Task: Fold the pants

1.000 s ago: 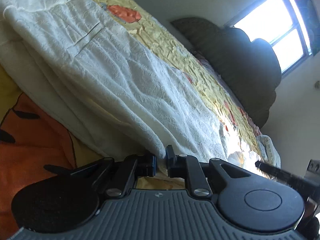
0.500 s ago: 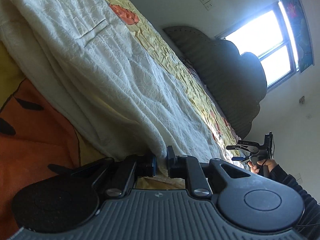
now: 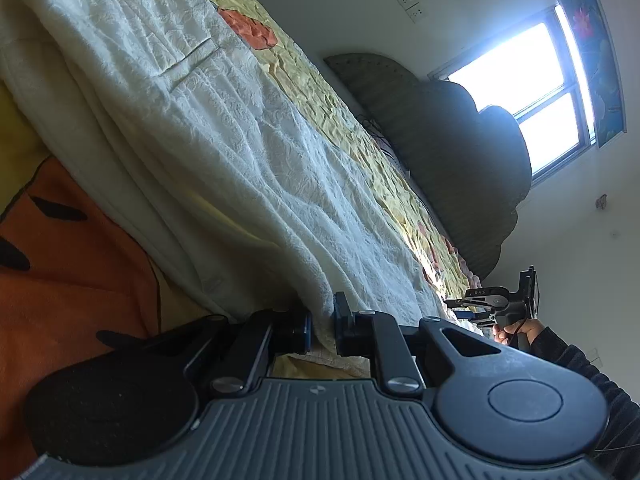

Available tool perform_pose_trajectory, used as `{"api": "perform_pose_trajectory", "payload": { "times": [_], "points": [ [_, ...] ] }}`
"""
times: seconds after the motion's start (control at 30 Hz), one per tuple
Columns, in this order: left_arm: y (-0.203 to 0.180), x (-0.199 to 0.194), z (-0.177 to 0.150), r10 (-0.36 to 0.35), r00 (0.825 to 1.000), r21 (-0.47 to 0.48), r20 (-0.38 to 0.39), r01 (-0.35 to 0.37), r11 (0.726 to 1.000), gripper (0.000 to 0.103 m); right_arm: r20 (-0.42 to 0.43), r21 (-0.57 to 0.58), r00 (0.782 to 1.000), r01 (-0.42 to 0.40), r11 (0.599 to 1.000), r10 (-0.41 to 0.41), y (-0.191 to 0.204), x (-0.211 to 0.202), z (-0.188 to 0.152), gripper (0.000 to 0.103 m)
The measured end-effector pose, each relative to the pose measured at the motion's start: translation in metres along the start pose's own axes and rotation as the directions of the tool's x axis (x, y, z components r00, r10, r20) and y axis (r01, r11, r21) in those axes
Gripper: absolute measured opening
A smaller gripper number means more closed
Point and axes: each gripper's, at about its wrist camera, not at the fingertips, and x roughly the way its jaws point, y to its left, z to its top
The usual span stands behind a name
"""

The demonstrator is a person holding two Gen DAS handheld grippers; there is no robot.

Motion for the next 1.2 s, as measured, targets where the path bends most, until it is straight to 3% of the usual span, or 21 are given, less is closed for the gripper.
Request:
{"api": "perform_pose_trajectory", "payload": {
  "times": [0.03,0.2,0.3,0.37,0.5,0.63,0.7,0.87,0.9,0.97,1.0,1.07,1.13,1.2],
  "points": [
    [0.000,0.000,0.000,0.000,1.000,-0.001,0.000,0.000,1.000,0.019,0.008,0.040,0.999,-0.040,0.998,0.040,-0.008,-0.002,0.000,0.015],
    [0.000,0.001,0.001,-0.004,1.000,-0.002,0.000,0.004,1.000,0.019,0.152,0.148,0.974,-0.192,0.970,0.170,-0.036,-0.039,-0.017,0.008],
    [0.000,0.001,0.001,-0.004,1.000,-0.001,0.000,0.004,1.000,0.019,0.269,0.166,0.933,-0.287,0.943,0.237,-0.051,-0.081,-0.036,0.008],
    [0.000,0.001,0.001,-0.004,1.000,-0.001,0.000,0.004,1.000,0.019,0.348,0.180,0.894,-0.358,0.916,0.281,-0.066,-0.113,-0.055,0.008],
    [0.000,0.002,0.001,-0.004,1.000,-0.001,0.000,0.004,1.000,0.019,0.458,0.236,0.841,-0.426,0.873,0.287,-0.103,-0.158,-0.110,0.008],
    [0.000,0.002,0.002,-0.004,1.000,0.002,0.001,0.004,1.000,0.019,0.487,0.345,0.837,-0.446,0.826,0.248,-0.146,-0.168,-0.170,0.008],
    [-0.001,0.003,0.002,-0.002,1.000,0.006,0.001,0.002,1.000,0.019,0.472,0.406,0.854,-0.432,0.805,0.219,-0.167,-0.162,-0.196,0.008],
    [-0.002,0.005,0.004,0.001,1.000,0.017,0.003,-0.002,1.000,0.019,0.386,0.564,0.894,-0.423,0.710,0.226,-0.197,-0.123,-0.231,0.009],
    [-0.002,0.005,0.004,0.002,1.000,0.019,0.004,-0.002,1.000,0.019,0.389,0.590,0.891,-0.436,0.680,0.234,-0.202,-0.118,-0.237,0.010],
    [-0.002,0.006,0.004,0.001,1.000,0.022,0.004,-0.001,1.000,0.019,0.459,0.624,0.855,-0.503,0.598,0.240,-0.210,-0.116,-0.252,0.012],
    [-0.001,0.006,0.003,0.001,1.000,0.024,0.005,-0.001,1.000,0.019,0.495,0.633,0.838,-0.530,0.565,0.231,-0.213,-0.118,-0.259,0.015],
    [-0.002,0.006,0.003,0.005,1.000,0.031,0.008,-0.005,1.000,0.019,0.543,0.645,0.810,-0.570,0.508,0.219,-0.220,-0.120,-0.272,0.030],
    [-0.002,0.007,0.003,0.009,1.000,0.036,0.010,-0.009,0.999,0.019,0.536,0.653,0.814,-0.568,0.501,0.224,-0.221,-0.119,-0.277,0.074],
    [-0.004,0.007,0.003,0.013,1.000,0.042,0.012,-0.013,0.999,0.019,0.523,0.634,0.816,-0.565,0.528,0.246,-0.218,-0.117,-0.274,0.075]
  ]
}}
